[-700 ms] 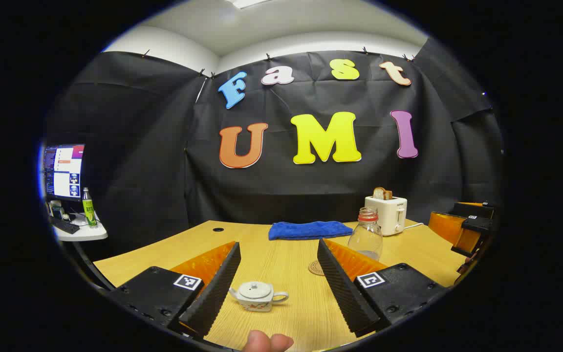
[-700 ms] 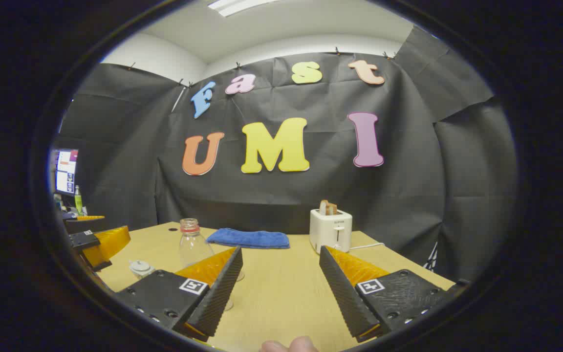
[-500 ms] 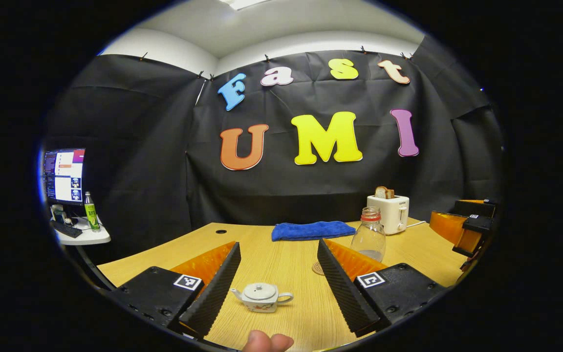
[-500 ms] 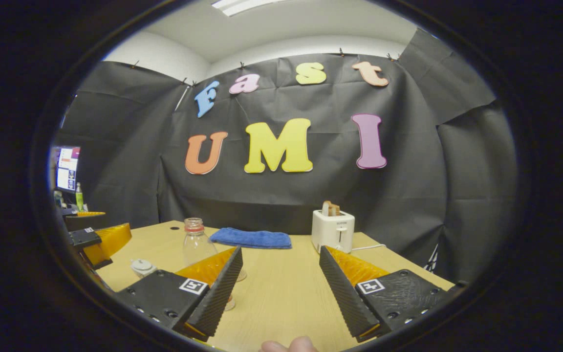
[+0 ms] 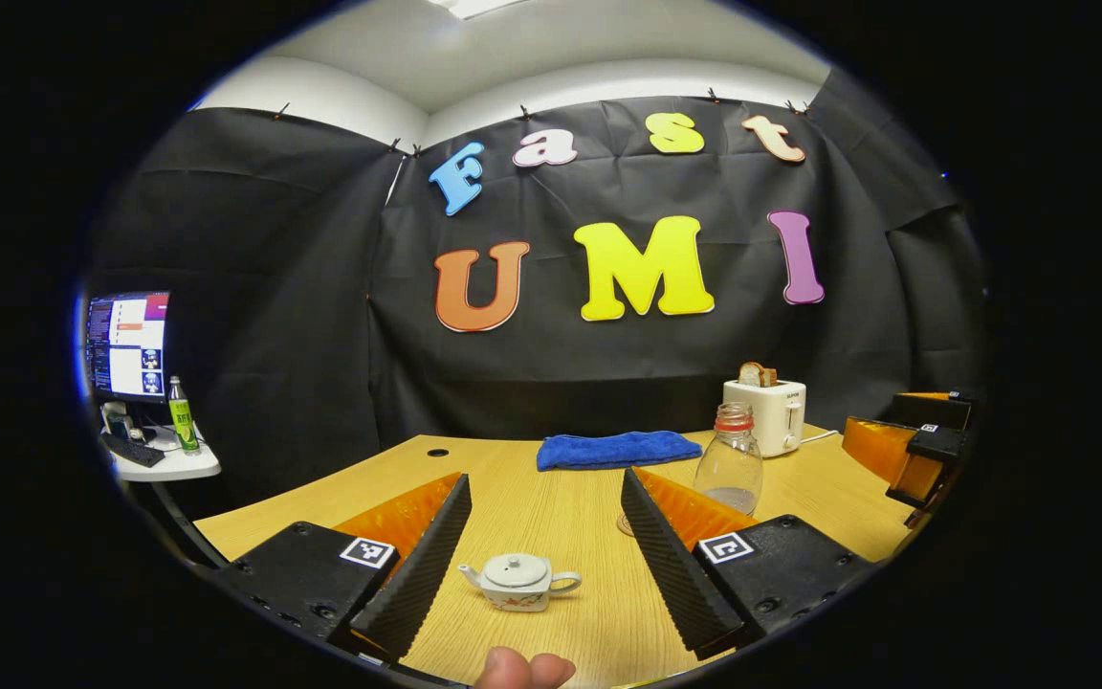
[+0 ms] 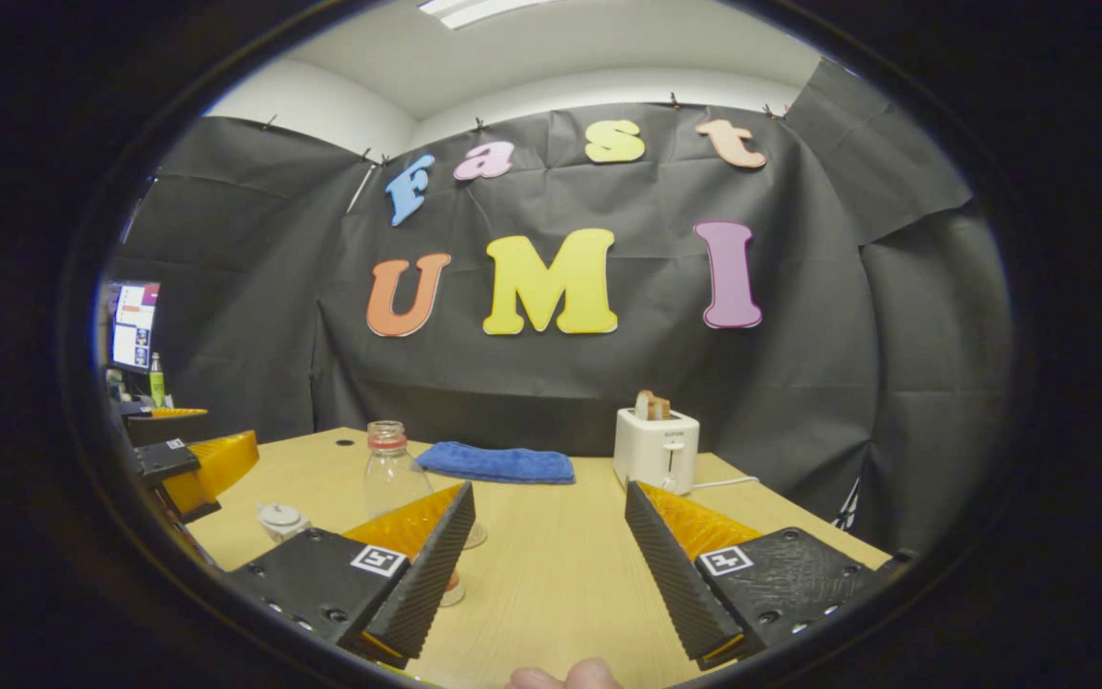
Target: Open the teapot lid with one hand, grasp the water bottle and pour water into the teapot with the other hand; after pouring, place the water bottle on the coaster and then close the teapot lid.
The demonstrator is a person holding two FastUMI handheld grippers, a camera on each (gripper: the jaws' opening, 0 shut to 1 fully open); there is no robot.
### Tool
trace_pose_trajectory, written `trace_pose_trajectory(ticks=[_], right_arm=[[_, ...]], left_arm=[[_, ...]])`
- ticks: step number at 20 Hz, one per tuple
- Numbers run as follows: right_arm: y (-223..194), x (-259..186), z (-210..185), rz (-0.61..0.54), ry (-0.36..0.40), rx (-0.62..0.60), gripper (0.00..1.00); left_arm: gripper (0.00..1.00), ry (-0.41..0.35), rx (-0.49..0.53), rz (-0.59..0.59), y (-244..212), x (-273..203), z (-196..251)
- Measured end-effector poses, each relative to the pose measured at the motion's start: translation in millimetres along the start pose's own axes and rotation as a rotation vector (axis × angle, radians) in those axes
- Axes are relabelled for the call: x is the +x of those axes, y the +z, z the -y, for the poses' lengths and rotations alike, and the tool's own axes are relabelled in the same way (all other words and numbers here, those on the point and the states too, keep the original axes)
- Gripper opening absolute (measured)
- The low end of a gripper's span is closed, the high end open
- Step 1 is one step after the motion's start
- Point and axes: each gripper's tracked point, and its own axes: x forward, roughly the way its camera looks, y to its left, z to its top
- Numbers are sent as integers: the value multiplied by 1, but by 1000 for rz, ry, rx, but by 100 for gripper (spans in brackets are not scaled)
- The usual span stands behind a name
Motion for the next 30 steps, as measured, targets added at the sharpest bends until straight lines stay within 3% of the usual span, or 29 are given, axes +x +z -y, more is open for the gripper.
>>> trace_pose_trajectory(ticks=[11,21,30], right_arm=[[0,0,-5,14,6,-4,95],[-31,15,-13,-24,32,-44,94],[-54,22,17,-91,-23,-21,94]], left_arm=[[99,1,-19,-15,-4,-1,-8],[97,-39,-13,-218,-77,24,-23],[65,-53,1,-359,-115,52,-27]])
